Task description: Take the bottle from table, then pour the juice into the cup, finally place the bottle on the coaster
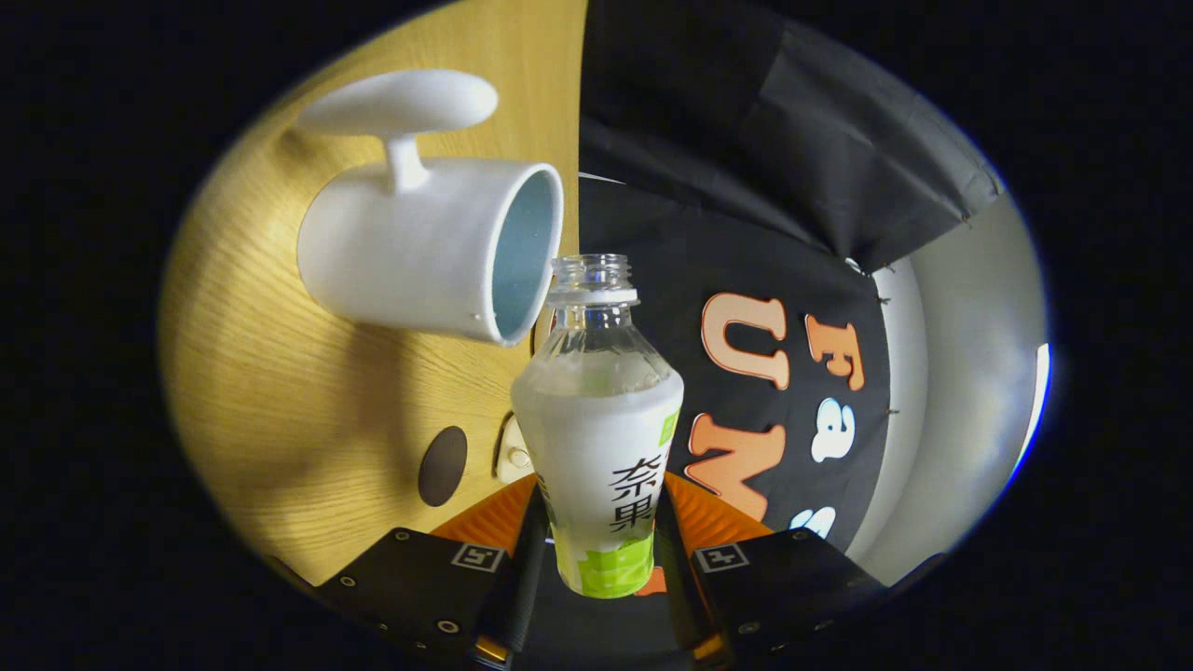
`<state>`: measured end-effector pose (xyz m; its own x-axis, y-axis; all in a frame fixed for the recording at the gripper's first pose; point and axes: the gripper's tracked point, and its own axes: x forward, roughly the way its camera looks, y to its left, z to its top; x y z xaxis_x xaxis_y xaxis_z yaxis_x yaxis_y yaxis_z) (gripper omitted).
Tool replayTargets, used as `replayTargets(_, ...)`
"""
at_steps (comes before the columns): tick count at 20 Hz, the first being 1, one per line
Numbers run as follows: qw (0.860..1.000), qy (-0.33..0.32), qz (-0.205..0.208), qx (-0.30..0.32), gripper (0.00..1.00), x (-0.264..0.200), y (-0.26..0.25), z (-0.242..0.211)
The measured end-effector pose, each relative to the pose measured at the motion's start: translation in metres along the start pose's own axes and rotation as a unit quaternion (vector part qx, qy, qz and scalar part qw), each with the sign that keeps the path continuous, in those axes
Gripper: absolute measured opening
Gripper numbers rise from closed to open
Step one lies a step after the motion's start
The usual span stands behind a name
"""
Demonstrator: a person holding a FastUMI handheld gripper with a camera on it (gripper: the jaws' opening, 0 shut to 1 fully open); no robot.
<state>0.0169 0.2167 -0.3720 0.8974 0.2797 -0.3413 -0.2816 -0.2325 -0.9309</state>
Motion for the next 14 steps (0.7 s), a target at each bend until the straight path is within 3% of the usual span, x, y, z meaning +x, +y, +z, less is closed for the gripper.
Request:
replayTargets(4,0.993,0.014,0.021,0.115,0.59,0.002,0.010,-0.003)
replayTargets(9,0.970,0.030,0.005,0.243,0.60,0.019,-0.010,-0.018)
replayTargets(12,0.947,0.047,0.000,0.318,0.60,0.029,-0.013,-0.035)
replayTargets(14,0.922,0.051,0.007,0.384,0.60,0.037,-0.013,-0.043)
